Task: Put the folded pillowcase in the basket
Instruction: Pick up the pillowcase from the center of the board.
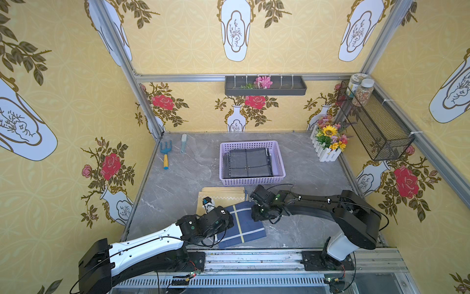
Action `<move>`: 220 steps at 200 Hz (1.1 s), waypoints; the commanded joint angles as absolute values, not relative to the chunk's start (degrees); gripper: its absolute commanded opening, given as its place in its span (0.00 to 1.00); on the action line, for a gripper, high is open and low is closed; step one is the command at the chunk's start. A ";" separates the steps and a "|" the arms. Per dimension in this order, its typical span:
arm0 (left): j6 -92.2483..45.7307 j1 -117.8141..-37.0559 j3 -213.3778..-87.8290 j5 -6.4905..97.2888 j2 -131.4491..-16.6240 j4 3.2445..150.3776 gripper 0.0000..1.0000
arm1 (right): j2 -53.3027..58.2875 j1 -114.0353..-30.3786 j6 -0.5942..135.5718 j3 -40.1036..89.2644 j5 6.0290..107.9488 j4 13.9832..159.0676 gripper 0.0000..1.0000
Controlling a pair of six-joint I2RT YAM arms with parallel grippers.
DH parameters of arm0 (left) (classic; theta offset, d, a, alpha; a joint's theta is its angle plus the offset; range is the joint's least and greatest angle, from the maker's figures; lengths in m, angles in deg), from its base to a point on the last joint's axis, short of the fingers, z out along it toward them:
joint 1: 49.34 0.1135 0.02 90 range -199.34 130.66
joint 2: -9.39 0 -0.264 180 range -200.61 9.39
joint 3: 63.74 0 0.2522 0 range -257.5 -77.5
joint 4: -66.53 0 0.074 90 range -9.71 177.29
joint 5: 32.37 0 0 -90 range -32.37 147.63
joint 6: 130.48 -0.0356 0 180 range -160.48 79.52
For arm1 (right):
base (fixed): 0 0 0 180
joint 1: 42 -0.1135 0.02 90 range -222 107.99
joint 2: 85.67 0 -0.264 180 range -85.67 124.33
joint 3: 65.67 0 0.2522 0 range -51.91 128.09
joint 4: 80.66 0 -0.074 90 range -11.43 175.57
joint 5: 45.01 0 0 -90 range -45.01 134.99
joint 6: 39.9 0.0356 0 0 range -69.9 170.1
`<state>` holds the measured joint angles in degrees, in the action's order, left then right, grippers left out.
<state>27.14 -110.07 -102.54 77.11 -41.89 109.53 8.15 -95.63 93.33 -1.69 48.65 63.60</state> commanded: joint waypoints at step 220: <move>30.46 -110.02 -95.86 73.57 -43.16 103.14 0.22 | 9.08 -95.45 95.53 -3.37 50.53 64.94 0.15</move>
<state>30.44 -110.09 -96.33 73.92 -43.71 103.38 9.20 -95.37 94.88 -2.68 50.16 67.92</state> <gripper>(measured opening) 0.272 0.181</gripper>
